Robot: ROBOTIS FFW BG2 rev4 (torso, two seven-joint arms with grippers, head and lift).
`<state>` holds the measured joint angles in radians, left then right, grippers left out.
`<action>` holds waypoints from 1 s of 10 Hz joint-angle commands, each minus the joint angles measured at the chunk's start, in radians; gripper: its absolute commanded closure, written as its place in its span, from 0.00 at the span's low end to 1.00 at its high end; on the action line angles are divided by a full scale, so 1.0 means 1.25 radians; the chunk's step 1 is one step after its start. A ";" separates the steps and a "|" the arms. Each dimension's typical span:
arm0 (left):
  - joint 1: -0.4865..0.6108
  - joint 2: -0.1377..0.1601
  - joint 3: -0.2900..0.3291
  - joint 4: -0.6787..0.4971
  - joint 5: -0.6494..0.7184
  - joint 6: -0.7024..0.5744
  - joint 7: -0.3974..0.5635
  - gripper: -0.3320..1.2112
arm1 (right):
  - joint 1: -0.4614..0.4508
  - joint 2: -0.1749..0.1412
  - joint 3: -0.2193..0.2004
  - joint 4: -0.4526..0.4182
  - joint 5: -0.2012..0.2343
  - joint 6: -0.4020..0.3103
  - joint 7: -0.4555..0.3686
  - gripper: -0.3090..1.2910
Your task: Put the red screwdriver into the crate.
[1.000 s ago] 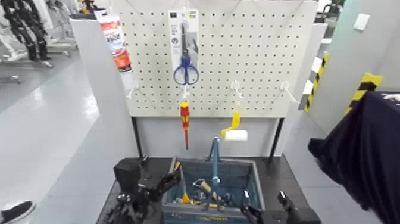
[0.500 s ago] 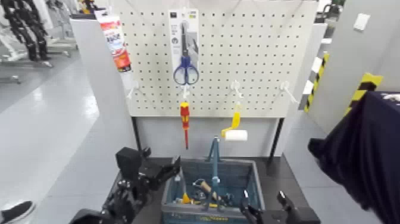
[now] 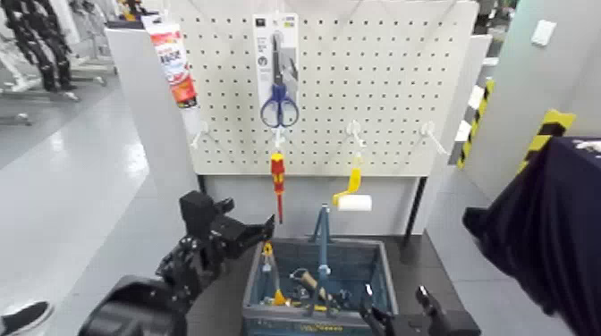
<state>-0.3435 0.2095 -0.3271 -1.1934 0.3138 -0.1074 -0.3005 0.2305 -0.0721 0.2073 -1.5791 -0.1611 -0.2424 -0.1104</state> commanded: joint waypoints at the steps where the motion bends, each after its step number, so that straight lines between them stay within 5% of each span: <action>1: -0.063 0.009 -0.019 0.049 0.012 0.005 -0.031 0.28 | -0.003 -0.001 0.001 0.001 0.000 -0.005 0.000 0.28; 10: -0.287 -0.018 -0.082 0.318 0.079 -0.009 -0.281 0.28 | -0.015 -0.004 0.011 0.002 -0.001 -0.015 0.000 0.28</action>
<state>-0.6875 0.1889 -0.4248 -0.8186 0.4041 -0.1170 -0.6514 0.2116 -0.0767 0.2207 -1.5770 -0.1626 -0.2601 -0.1104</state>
